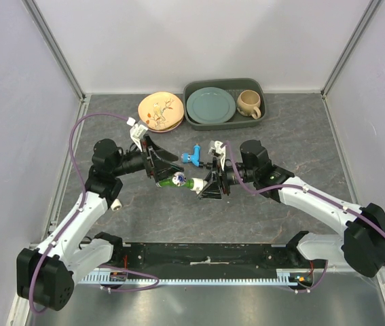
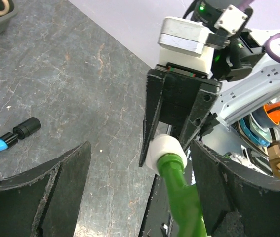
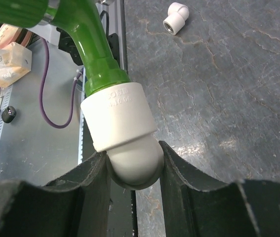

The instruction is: Install the water faucets

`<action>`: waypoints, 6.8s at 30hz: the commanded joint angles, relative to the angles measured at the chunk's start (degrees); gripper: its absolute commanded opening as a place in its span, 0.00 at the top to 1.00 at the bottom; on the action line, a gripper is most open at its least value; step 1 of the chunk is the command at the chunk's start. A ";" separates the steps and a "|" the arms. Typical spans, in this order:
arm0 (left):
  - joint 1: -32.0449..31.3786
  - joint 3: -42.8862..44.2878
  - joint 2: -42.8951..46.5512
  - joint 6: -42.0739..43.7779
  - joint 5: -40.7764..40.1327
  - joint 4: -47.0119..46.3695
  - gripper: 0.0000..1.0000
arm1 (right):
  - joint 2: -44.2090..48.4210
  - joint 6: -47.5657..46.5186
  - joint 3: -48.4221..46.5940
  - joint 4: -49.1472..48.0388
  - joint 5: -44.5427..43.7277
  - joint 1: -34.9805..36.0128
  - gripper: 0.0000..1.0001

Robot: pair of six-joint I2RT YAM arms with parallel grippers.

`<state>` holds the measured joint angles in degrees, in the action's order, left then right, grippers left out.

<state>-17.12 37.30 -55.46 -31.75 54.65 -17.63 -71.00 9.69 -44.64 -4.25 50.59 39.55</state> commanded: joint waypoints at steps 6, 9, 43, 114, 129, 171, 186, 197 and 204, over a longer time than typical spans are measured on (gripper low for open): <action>-0.28 2.87 2.99 1.16 5.64 -2.23 0.13 | 0.34 -0.99 -2.99 -1.20 -4.53 0.18 1.00; -0.45 2.96 3.17 1.69 5.81 -1.88 0.13 | 0.34 -0.55 -2.99 -1.29 -5.84 0.09 1.00; -12.14 8.05 0.09 15.92 -0.77 17.27 0.25 | 2.53 5.51 -0.10 -6.11 -10.77 -5.01 1.00; -18.03 -10.31 4.92 -23.28 -36.37 0.66 0.63 | 7.46 15.62 10.01 -29.50 -9.28 -8.26 1.00; -19.00 -8.39 8.71 -11.85 -40.85 7.60 0.98 | 7.54 15.01 10.54 -30.99 -8.40 -8.17 0.85; -19.00 -4.25 10.28 -7.28 -38.57 8.50 0.98 | 5.52 9.98 8.61 -26.77 -14.46 -0.53 1.00; -19.70 -22.26 19.42 5.99 -42.52 -17.69 0.98 | -0.80 42.74 3.69 -33.71 -7.97 -2.37 1.00; -21.81 -28.25 21.01 12.59 -47.00 -29.14 0.98 | -3.10 45.79 2.64 -29.62 -10.32 -2.02 1.00; -21.81 -28.51 20.13 11.62 -49.73 -26.42 0.98 | 1.22 31.27 -2.20 -14.82 -18.51 -0.70 1.00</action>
<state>-38.15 8.99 -34.76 -24.29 5.39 -41.80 -72.58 47.11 -42.50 -24.36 37.54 38.28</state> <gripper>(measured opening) 0.423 0.457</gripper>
